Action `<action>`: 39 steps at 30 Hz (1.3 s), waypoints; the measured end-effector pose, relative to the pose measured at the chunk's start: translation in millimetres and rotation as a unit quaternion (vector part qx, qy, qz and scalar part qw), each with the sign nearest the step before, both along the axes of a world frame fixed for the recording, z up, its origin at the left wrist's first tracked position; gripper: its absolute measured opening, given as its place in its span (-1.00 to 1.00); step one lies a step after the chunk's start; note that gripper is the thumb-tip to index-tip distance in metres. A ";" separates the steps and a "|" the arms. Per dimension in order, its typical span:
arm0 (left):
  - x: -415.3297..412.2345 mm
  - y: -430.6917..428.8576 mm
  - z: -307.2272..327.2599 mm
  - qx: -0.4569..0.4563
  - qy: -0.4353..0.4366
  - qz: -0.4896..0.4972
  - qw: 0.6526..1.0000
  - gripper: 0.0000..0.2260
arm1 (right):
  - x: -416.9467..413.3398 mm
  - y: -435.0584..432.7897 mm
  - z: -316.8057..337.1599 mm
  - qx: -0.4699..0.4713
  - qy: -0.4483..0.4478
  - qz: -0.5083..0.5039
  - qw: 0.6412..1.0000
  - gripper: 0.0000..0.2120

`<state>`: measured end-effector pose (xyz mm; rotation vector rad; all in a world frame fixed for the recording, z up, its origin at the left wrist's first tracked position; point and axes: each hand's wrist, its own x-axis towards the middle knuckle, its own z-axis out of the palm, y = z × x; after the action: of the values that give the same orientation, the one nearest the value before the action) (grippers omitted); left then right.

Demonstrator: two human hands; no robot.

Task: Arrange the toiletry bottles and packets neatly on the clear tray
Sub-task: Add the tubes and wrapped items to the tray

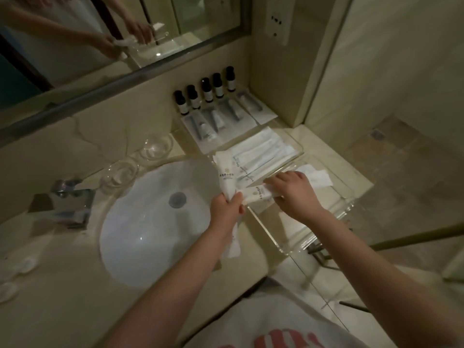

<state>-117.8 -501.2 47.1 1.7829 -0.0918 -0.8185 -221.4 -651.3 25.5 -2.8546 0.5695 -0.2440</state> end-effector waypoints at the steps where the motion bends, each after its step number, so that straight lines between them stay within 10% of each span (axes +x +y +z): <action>1: -7.3 -4.8 -0.7 0.003 0.010 -0.021 1.000 -0.82 | -4.5 -7.0 -3.8 -0.023 -0.007 -0.002 1.000 -0.67; 16: -1.4 -19.5 -15.6 0.076 -0.048 -0.097 0.991 -0.72 | -42.2 -30.6 -48.4 -0.072 0.197 0.065 0.976 -0.45; 35: 12.5 -27.6 -9.7 -0.014 0.024 -0.074 0.997 -0.81 | -45.8 -29.1 -60.4 0.023 0.001 -0.041 0.999 -0.69; 39: 14.7 -36.9 -0.4 -0.074 0.028 -0.035 0.996 -0.81 | -24.9 -13.4 -29.3 0.201 -0.073 -0.105 0.971 -0.72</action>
<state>-103.1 -538.0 46.7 1.6246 -0.1747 -0.8884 -246.4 -664.7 -3.8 -2.3673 0.7910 -0.3282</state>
